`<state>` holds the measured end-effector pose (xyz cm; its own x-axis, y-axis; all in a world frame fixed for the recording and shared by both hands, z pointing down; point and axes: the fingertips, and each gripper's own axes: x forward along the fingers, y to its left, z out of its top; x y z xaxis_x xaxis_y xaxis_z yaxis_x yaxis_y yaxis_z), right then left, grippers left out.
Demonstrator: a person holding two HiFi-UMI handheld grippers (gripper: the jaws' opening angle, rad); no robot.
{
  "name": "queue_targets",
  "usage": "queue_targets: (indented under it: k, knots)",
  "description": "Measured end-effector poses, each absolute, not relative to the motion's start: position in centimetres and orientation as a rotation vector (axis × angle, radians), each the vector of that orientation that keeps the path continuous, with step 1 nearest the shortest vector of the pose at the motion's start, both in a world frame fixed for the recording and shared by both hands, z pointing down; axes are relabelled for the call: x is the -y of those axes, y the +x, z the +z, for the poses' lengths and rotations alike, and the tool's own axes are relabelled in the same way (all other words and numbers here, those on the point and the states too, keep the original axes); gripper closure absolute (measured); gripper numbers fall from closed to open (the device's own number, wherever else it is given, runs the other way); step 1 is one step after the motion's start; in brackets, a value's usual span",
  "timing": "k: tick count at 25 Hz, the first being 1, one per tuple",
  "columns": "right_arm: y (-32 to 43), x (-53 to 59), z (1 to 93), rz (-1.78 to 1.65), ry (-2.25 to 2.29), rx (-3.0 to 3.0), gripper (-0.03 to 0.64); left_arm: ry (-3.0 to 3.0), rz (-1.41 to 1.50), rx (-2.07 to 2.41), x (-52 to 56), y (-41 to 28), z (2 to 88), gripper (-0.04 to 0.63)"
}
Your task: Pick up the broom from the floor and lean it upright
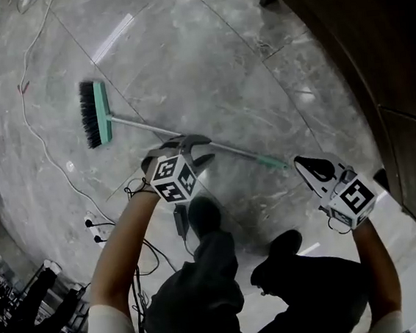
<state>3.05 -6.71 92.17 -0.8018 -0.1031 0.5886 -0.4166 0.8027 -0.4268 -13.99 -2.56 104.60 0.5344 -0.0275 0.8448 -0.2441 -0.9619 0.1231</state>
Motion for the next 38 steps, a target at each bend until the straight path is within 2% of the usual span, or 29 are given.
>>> queue_targets:
  k: [11,20,38]
  knots:
    - [2.5,6.3,93.8,0.667,0.214,2.421,0.615,2.591,1.630,-0.095,0.5,-14.4,113.0,0.461]
    - [5.0,6.9,93.8,0.622,0.269,2.394,0.615,2.604,1.665,-0.186,0.8,-14.3,113.3,0.512]
    - [8.5,13.3,84.6,0.443,0.476,2.467,0.615,2.654,1.366,0.226,11.2,-11.2,103.3,0.515]
